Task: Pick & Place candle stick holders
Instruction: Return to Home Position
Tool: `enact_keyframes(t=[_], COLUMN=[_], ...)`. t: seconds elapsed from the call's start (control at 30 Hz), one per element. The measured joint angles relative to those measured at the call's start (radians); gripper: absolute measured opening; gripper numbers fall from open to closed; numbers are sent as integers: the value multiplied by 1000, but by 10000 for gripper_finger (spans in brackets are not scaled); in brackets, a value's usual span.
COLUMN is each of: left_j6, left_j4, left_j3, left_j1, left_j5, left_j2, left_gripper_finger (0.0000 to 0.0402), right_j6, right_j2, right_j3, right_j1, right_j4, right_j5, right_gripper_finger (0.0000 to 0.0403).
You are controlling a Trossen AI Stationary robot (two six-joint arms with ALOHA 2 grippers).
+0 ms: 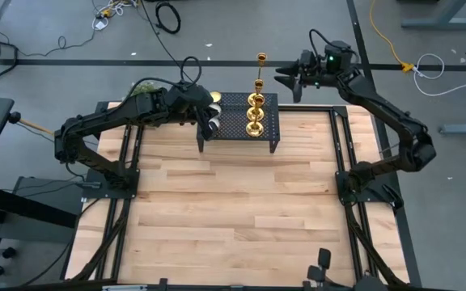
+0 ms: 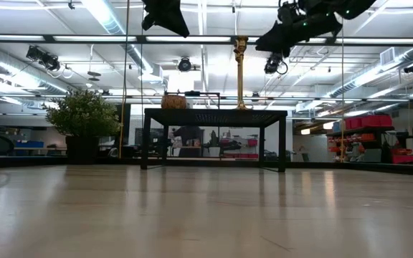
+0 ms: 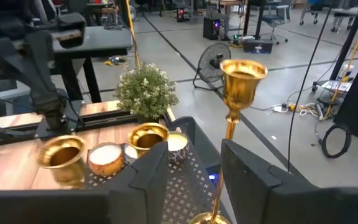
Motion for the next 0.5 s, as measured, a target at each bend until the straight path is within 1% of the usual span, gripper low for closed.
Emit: enact_keyframes(t=[0.27, 0.5], left_j6=[0, 1], left_j4=[0, 0], left_j3=[0, 0], left_j1=[0, 0], left_j5=[0, 0], left_j2=[0, 0], left_gripper_finger=[28, 28], right_j6=[0, -9], right_j2=[-66, -83], right_j3=[0, 0], right_j1=[33, 53], right_j4=[-81, -104], right_j5=[1, 1], right_gripper_finger=[127, 119])
